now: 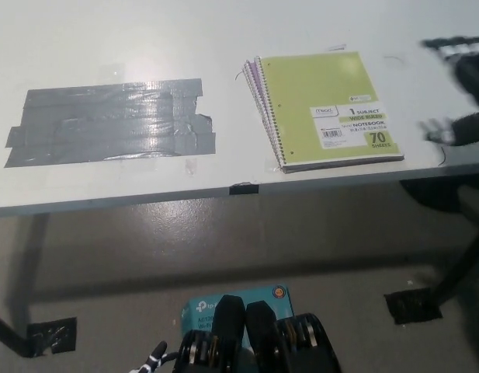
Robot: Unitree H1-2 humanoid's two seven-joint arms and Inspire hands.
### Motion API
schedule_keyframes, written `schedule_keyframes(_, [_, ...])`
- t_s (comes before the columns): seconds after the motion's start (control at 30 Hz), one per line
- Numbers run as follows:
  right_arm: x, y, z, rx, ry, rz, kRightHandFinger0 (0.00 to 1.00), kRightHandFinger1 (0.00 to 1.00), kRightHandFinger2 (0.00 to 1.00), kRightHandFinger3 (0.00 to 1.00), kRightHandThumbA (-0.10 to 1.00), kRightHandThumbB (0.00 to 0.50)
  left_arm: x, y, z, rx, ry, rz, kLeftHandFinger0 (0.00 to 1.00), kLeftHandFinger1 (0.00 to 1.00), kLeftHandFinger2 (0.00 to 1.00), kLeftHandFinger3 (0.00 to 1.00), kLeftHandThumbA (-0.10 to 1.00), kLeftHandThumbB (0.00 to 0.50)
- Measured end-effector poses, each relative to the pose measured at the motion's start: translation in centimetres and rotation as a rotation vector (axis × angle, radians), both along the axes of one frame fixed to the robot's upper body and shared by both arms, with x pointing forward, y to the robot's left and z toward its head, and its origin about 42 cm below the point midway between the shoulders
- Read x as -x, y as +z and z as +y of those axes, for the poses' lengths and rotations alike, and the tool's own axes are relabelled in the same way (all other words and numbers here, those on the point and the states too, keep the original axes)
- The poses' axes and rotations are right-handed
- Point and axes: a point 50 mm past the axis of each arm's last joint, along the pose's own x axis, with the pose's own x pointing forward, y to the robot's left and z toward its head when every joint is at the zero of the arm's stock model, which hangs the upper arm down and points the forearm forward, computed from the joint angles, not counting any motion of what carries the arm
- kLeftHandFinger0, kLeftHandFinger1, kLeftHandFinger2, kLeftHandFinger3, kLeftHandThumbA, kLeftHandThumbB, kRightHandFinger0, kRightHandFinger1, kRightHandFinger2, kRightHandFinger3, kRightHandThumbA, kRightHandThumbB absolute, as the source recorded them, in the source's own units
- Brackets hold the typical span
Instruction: The robot uses its right hand to align two notebooks stacked together until they are fully overlapped
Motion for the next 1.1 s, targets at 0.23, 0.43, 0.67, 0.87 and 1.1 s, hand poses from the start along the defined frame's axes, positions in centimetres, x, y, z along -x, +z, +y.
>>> schedule_keyframes(0.23, [8.7, -4.2, -7.8, -0.136, -0.163, 0.036, 1.0, 1.0, 1.0, 1.0, 1.0, 0.347, 0.2, -0.4, 0.1, -0.002, 0.004, 0.014, 0.29, 0.27, 0.31, 0.91, 1.0, 0.5])
schedule_keyframes(0.43, [18.9, -13.4, -12.6, -0.328, -0.382, 0.24, 1.0, 1.0, 1.0, 1.0, 0.7, 0.257, 0.3, -0.4, 0.2, -0.003, 0.006, 0.016, 0.26, 0.27, 0.32, 0.92, 1.0, 0.5])
schedule_keyframes(0.67, [28.6, -22.7, -14.3, -0.625, -0.646, 0.404, 1.0, 1.0, 1.0, 1.0, 0.5, 0.188, 0.7, -0.6, 0.6, -0.011, 0.01, 0.024, 0.26, 0.34, 0.44, 0.91, 1.0, 0.5])
schedule_keyframes(0.87, [31.6, -30.7, -14.0, -0.863, -0.79, 0.461, 1.0, 1.0, 1.0, 1.0, 0.47, 0.177, 1.1, -0.7, 1.6, -0.029, 0.014, 0.023, 0.38, 0.38, 0.42, 0.91, 1.0, 0.5])
schedule_keyframes(1.1, [30.8, -35.7, -14.6, -0.873, -0.79, 0.524, 1.0, 1.0, 1.0, 1.0, 0.4, 0.198, 1.1, -0.7, 2.8, -0.064, 0.004, 0.014, 0.54, 0.46, 0.5, 0.95, 1.0, 0.5])
